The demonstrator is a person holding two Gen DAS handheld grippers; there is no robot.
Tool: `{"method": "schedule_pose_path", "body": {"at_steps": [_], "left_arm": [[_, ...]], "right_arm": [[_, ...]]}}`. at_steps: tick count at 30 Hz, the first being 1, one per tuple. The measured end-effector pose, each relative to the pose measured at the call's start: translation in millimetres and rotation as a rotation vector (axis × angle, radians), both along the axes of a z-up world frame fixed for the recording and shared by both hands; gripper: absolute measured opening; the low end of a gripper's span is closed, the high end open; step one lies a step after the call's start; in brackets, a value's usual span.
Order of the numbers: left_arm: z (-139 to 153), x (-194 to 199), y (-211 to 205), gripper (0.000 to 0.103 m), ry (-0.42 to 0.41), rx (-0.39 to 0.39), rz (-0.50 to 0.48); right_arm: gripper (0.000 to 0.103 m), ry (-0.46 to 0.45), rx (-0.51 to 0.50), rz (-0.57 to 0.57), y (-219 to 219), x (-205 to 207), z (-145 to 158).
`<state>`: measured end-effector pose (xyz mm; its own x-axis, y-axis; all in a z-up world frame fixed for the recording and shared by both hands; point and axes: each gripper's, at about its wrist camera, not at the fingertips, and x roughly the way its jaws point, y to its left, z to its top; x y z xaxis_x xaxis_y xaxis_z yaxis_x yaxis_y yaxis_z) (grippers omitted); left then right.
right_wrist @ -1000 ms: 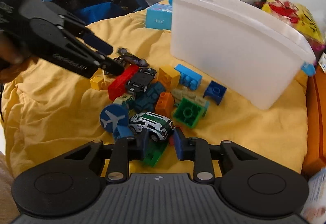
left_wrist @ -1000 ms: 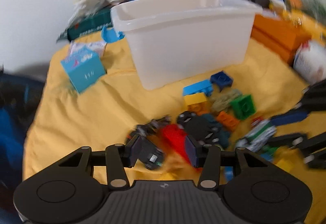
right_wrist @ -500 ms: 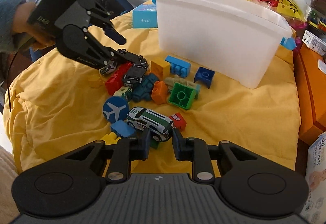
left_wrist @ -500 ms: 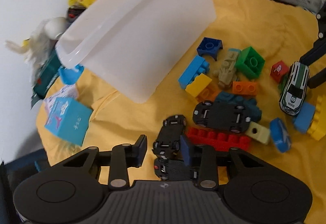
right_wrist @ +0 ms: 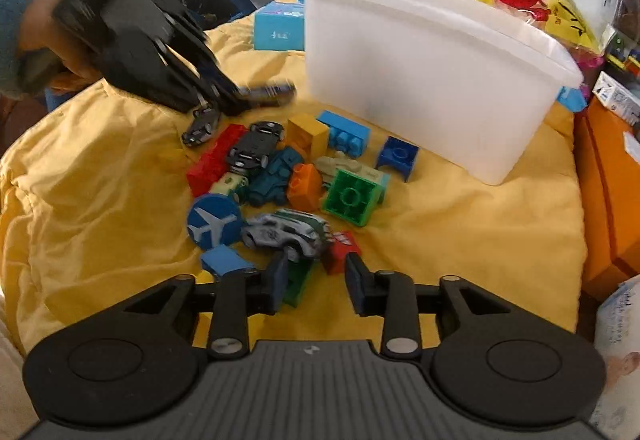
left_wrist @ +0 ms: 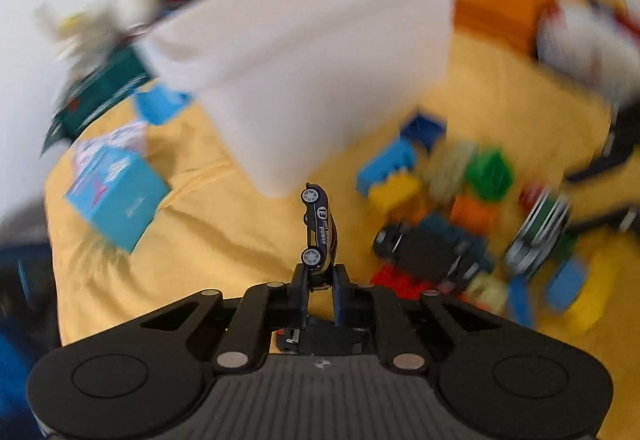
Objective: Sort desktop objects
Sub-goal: 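Grasp the white green-striped car with the right gripper while the left grasps the dark car, then lift both held cars and carry them over the white bin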
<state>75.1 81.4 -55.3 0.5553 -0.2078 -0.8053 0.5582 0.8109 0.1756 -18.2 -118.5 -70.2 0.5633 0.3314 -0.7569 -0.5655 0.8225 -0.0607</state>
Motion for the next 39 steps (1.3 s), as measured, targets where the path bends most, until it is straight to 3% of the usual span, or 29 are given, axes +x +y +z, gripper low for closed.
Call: {"method": "schedule_pose_path", "body": {"at_steps": [3,5,7,12,16,22,24,28,31,39], "left_arm": [[17.4,-20.7,9.7,0.014,0.057,-0.207,0.100],[17.5,-41.1,13.2,0.014,0.140,-0.360,0.142],[10.6,-61.8,10.7,0.014,0.229,-0.456,0.169],[-25.5,-94.7,5.3,0.014,0.357,-0.533,0.255],[-35.7,-119.8,7.0,0.014,0.373,-0.605,0.330],[-49.3,-126.3,28.1,0.014,0.395,-0.710,0.433],[-56.4,-123.0,29.1,0.015,0.406,-0.705,0.446],[-54.9,-121.8,26.3,0.030,0.368,-0.618,0.433],[-38.8,-123.9,18.9,0.048,0.270,-0.517,0.403],[-9.3,-133.8,-12.0,0.054,0.074,-0.274,0.280]], "right_arm": [[0.039,0.002,0.008,-0.015,-9.0,-0.8,0.3],[0.039,0.003,0.007,-0.024,-15.1,-2.1,-0.1],[0.040,-0.002,0.013,-0.028,-20.2,-4.5,0.7],[0.045,-0.069,0.003,0.070,-19.5,-12.9,5.8],[0.046,-0.120,-0.034,0.179,-5.3,-11.0,10.1],[0.050,-0.050,0.020,0.240,13.8,16.1,5.0],[0.050,-0.020,0.020,0.219,18.0,25.0,1.0],[0.036,0.072,0.059,0.210,15.5,26.9,-2.9],[0.034,0.060,0.059,0.201,12.3,18.3,-0.9],[0.033,-0.028,0.075,0.086,-13.1,-1.1,22.6]]}}
